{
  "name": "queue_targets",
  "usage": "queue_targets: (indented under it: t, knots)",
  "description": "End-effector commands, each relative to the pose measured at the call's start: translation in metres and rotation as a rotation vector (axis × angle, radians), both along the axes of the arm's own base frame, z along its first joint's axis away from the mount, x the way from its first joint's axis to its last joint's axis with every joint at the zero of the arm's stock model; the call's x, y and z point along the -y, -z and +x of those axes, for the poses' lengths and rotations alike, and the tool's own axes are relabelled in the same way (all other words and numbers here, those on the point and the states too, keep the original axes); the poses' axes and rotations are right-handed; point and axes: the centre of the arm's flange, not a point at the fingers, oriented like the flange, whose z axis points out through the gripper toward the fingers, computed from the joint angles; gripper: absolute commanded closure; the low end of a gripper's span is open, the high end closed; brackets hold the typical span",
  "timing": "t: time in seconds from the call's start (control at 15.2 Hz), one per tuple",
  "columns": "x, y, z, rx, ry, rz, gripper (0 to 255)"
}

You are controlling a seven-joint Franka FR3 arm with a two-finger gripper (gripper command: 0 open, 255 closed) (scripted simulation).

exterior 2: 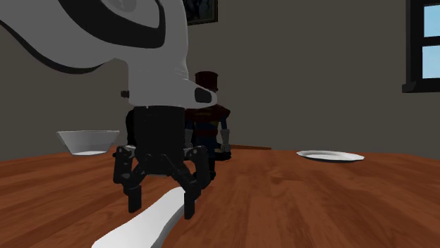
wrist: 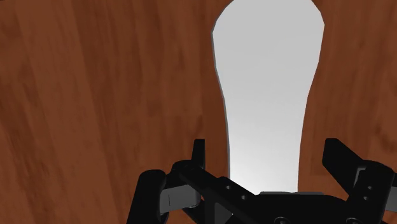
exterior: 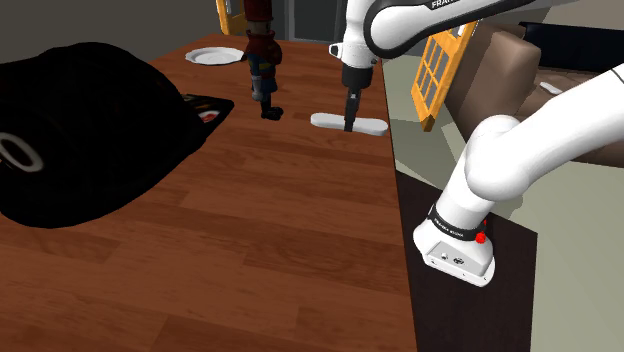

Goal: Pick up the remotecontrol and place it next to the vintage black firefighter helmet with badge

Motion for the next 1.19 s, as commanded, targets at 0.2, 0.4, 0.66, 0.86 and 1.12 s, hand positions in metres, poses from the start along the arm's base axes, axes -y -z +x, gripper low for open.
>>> queue_targets:
  t: [0.2,0.4,0.66,0.86,1.12]
  knots:
    - [0.000,0.001,0.000,0.000,0.000,0.000,0]
    - [0.000,0.001,0.000,0.000,0.000,0.000,255]
    - [0.000,0.001,0.000,0.000,0.000,0.000,255]
    - [0.000,0.001,0.000,0.000,0.000,0.000,255]
    - [0.000,-0.015,0.000,0.000,0.000,0.000,255]
